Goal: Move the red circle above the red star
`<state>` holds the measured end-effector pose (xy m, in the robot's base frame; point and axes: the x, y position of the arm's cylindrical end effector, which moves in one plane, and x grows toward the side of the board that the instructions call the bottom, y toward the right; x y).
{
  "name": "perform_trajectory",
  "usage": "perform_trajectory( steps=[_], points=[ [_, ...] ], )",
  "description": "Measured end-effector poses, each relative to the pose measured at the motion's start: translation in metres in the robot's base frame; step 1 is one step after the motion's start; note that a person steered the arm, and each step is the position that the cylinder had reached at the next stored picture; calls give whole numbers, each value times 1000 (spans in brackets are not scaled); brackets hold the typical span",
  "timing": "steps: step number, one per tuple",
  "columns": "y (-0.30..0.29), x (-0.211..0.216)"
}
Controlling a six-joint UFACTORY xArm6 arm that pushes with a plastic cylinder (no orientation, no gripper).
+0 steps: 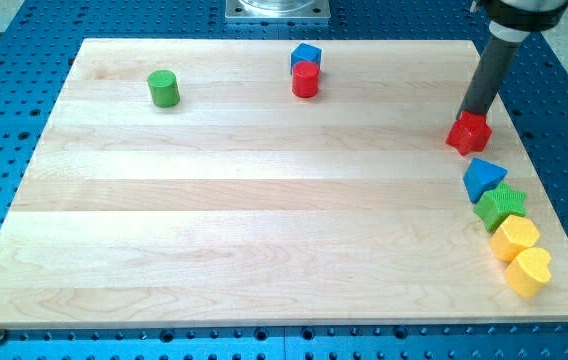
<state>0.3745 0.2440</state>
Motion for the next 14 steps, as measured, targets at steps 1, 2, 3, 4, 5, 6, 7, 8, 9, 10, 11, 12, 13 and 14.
perform_trajectory(
  steps=[1,2,3,4,5,6,7,8,9,10,11,12,13,14],
  points=[
    [0,10],
    [0,10],
    [-4,-25],
    [-90,3],
    [-193,18],
    [-251,12],
    [-291,2],
    [-288,-42],
    [-265,-76],
    [-236,-76],
    [-164,-72],
    [-113,-58],
    [-198,-59],
    [-170,-96]
  ],
)
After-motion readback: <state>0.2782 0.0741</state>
